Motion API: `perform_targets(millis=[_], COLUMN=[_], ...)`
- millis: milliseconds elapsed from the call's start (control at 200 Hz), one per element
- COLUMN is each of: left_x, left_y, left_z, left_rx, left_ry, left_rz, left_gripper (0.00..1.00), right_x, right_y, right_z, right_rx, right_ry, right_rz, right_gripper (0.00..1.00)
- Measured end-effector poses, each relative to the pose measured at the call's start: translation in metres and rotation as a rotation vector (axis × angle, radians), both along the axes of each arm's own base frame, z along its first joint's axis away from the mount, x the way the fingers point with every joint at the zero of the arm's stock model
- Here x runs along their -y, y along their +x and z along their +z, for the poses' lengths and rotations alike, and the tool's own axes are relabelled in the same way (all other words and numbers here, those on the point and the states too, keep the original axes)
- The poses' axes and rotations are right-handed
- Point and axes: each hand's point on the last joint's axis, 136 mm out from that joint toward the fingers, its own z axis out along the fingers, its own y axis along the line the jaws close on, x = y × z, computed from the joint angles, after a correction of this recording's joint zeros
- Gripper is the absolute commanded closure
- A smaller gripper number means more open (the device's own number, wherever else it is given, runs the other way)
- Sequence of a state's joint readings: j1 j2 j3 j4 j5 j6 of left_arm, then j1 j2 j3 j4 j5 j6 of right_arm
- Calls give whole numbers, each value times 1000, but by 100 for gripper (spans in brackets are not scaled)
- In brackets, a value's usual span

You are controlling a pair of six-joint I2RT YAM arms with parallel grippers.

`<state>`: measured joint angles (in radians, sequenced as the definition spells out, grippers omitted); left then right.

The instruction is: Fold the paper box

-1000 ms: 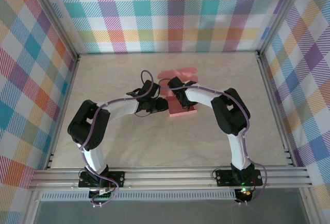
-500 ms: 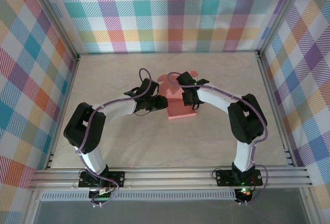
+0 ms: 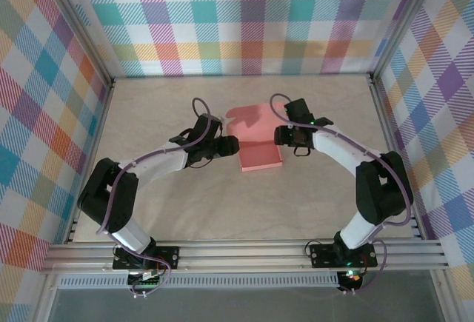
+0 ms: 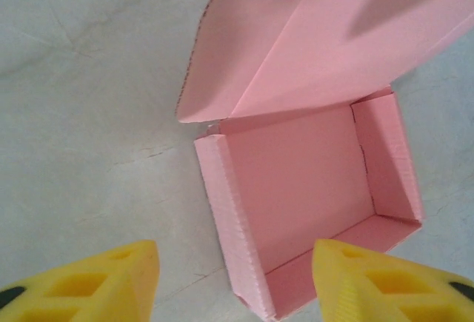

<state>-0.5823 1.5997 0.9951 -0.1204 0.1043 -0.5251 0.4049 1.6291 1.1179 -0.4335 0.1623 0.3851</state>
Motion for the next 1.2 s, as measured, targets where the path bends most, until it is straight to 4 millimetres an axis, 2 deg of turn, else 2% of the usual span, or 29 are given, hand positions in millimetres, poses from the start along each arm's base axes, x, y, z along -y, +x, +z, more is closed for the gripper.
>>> perform_targets(millis=[135, 210, 350, 445, 605, 705, 810, 930, 1065, 1130, 1200], left_x=[-9, -10, -11, -13, -18, -24, -29, -34, -35, -33, -30], left_y=[-4, -3, -2, -1, 2, 5, 8, 9, 23, 37, 51], left_z=[11, 19, 21, 21, 21, 21, 21, 21, 38, 49, 56], left_rx=[46, 69, 76, 76, 78, 81, 86, 94, 134, 162, 174], left_ry=[-1, -7, -8, -8, -2, 6, 16, 43, 84, 91, 92], left_rz=[19, 23, 23, 28, 34, 41, 44, 18, -55, -90, -131], left_gripper=[32, 30, 28, 27, 23, 23, 22, 18, 18, 22, 31], right_x=[25, 30, 15, 4, -19, -25, -19, -13, -10, -10, -7], right_y=[-13, -21, -26, -29, -36, -43, -48, -42, -33, -25, -16], right_z=[-28, -41, -56, -59, -58, -58, -50, -25, 3, 14, 26], right_rx=[-73, -118, -167, -180, -187, -184, -155, -67, 26, 58, 90], right_ry=[59, 75, 133, 163, 199, 205, 191, 173, 159, 161, 156], right_rz=[-119, -147, -125, -101, -52, -33, -34, -7, 61, 98, 134], right_gripper=[48, 52, 56, 56, 52, 48, 42, 38, 35, 34, 34])
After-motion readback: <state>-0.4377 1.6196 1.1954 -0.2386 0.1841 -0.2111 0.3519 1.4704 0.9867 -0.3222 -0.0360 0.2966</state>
